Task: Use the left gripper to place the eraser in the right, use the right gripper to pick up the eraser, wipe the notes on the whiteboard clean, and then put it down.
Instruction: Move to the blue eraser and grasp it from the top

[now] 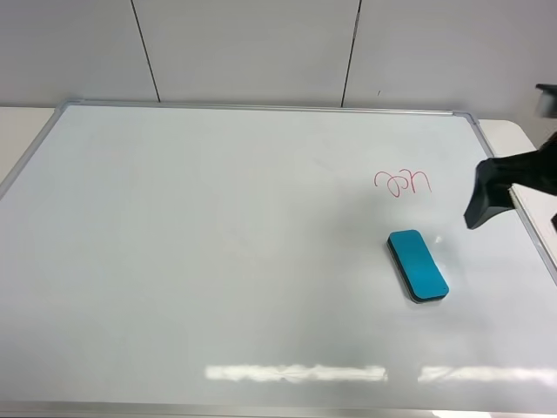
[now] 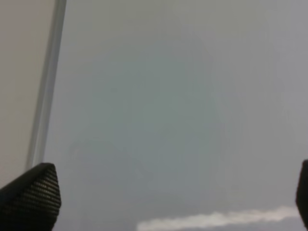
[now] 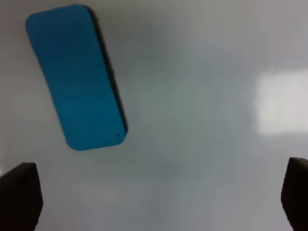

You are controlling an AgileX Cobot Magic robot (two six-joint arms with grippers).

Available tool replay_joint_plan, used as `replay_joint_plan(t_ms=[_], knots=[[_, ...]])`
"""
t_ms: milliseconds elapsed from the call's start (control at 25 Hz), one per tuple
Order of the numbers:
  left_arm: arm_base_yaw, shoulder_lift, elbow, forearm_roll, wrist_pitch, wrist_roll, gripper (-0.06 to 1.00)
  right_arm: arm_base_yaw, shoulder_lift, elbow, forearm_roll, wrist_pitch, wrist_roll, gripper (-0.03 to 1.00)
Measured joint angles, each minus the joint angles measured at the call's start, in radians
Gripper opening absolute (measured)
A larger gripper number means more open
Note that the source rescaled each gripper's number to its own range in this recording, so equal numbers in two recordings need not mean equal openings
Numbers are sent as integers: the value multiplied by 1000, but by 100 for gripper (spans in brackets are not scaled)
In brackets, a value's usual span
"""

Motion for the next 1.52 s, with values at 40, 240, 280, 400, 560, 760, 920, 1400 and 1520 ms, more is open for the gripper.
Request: replay_joint_plan(t_ms=[40, 240, 280, 400, 560, 760, 920, 1400, 1520], knots=[[0, 0, 0, 0, 0, 0, 100, 31, 28, 0, 0, -7, 15, 100], [0, 0, 0, 0, 0, 0, 100, 155, 146, 0, -37, -74, 97, 100], [0, 0, 0, 0, 0, 0, 100, 167, 161, 0, -48, -88, 120, 100], [0, 0, 0, 0, 0, 0, 100, 188, 199, 0, -74, -127, 172, 100], [0, 0, 0, 0, 0, 0, 100, 213, 265, 0, -99, -197, 208, 100], [0, 0, 0, 0, 0, 0, 100, 234, 339, 5, -99, -265, 217, 100], [0, 0, 0, 0, 0, 0, 100, 260, 400, 6, -100, -294, 217, 100], [0, 0, 0, 0, 0, 0, 100, 316, 423, 7, -130, -331, 223, 100], [0, 0, 0, 0, 0, 0, 100, 317, 423, 7, -163, -330, 223, 100]])
